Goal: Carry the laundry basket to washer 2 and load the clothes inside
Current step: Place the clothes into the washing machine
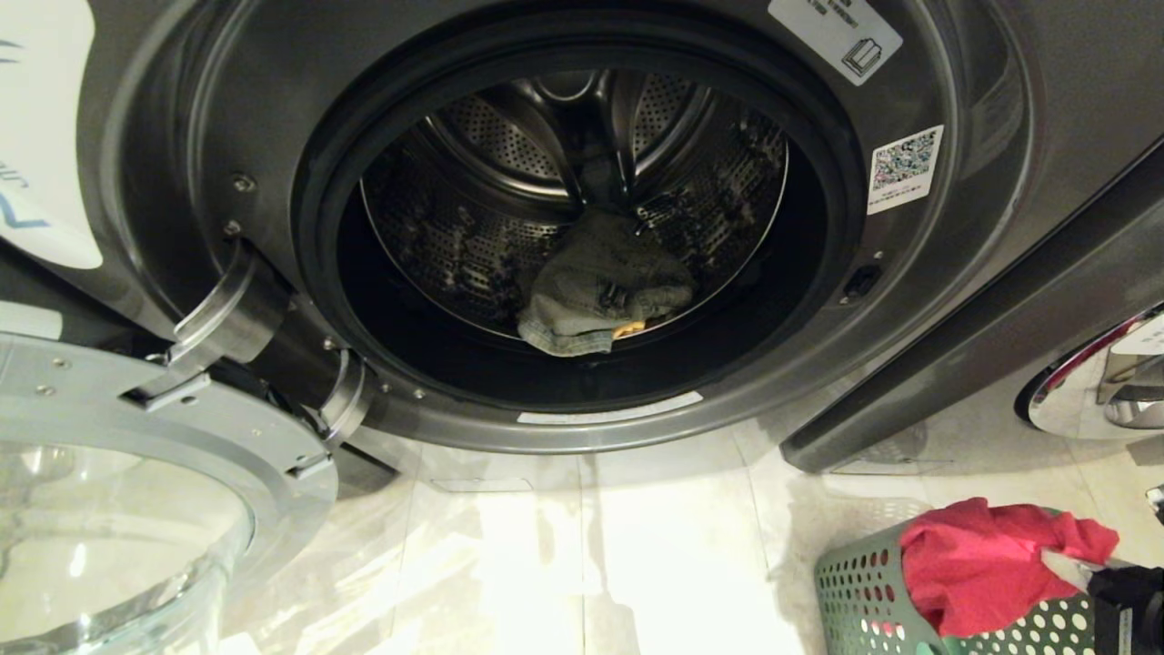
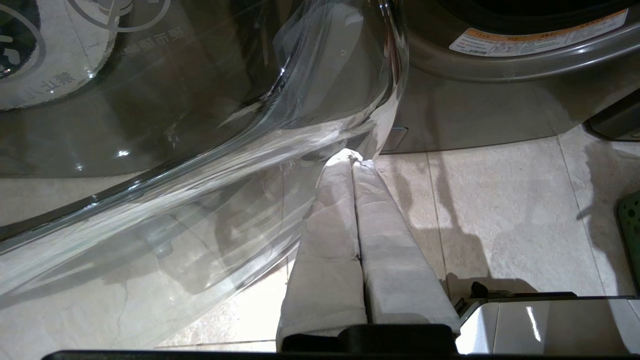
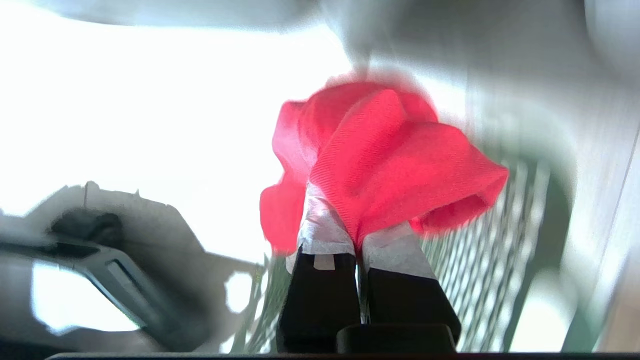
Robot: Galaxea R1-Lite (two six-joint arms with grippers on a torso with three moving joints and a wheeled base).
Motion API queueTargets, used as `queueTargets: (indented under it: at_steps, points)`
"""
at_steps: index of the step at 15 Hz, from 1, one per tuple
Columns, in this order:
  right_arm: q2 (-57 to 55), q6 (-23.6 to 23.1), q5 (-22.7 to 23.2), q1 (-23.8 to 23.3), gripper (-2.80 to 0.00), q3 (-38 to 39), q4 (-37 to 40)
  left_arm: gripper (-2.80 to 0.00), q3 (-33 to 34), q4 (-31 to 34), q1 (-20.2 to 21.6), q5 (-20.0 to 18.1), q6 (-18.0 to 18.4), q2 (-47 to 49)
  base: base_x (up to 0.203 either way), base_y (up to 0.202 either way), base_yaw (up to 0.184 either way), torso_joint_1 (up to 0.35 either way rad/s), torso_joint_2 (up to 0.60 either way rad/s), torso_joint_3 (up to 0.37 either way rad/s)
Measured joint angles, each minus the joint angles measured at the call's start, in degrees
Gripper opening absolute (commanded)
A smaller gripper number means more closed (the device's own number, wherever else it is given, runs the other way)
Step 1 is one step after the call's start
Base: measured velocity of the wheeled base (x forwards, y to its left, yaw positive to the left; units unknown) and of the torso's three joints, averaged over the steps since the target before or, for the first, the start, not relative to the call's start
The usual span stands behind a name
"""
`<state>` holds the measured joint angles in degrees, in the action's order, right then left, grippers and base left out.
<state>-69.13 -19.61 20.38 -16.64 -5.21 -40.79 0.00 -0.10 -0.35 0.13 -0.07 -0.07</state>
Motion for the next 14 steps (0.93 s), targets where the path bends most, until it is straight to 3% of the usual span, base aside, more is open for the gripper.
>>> queueTargets:
  at_steps: [2, 4, 9, 12, 14]
  points:
    - [5.79, -6.56, -0.44, 9.07, -2.8, -1.59, -0.05, -2.8, 0.0, 0.0, 0.0, 0.0, 0.0, 0.0, 0.0, 0.0, 0.0, 0.0, 0.0, 0.0]
    - [8.84, -9.96, -2.44, 17.02, -2.8, -5.99, 0.0, -2.8, 0.0, 0.0, 0.0, 0.0, 0.0, 0.0, 0.0, 0.0, 0.0, 0.0, 0.0, 0.0]
    - [6.79, -9.64, -10.9, 36.31, -2.8, -16.62, -2.11, -2.8, 0.0, 0.02, 0.0, 0.01, 0.0, 0.0, 0.0, 0.0, 0.0, 0.0, 0.0, 0.0]
    - [-3.07, -8.55, -19.89, 49.03, -2.8, -23.83, -11.54, -2.8, 0.0, 0.02, 0.0, 0.02, 0.0, 0.0, 0.0, 0.0, 0.0, 0.0, 0.0, 0.0]
    - [-10.85, -8.33, -24.59, 54.99, -2.8, -30.91, -17.05, -2.8, 0.0, 0.01, 0.0, 0.02, 0.0, 0.0, 0.0, 0.0, 0.0, 0.0, 0.0, 0.0]
